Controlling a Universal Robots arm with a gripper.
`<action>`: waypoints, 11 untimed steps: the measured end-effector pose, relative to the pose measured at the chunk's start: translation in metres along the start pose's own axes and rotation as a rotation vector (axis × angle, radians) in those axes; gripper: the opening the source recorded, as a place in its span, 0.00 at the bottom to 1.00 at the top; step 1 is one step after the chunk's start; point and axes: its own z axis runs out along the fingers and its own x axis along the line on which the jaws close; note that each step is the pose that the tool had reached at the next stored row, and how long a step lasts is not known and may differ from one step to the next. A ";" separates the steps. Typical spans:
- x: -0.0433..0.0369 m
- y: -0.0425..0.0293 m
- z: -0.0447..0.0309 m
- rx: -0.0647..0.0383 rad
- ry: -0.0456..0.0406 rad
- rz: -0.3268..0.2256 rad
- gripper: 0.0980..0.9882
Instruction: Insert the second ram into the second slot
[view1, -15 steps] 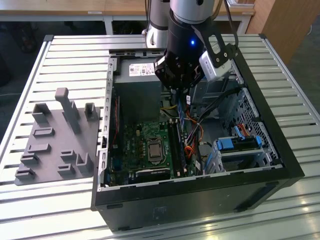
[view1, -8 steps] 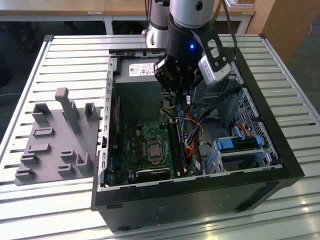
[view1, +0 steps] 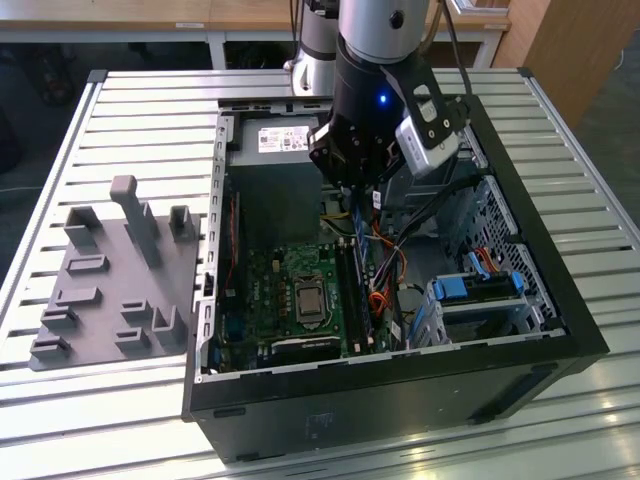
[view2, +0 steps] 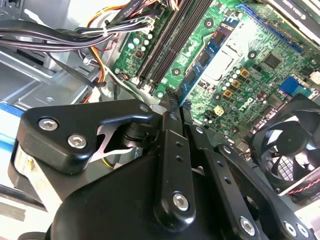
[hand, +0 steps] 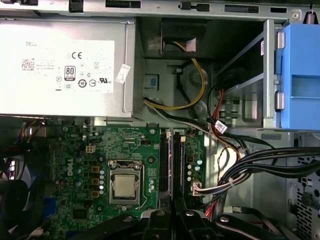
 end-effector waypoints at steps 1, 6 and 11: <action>0.0000 0.0000 0.0006 0.000 0.0000 0.000 0.04; 0.0000 -0.0001 0.0030 0.000 0.0000 0.000 0.04; 0.0001 -0.0002 0.0050 0.000 0.0000 0.000 0.04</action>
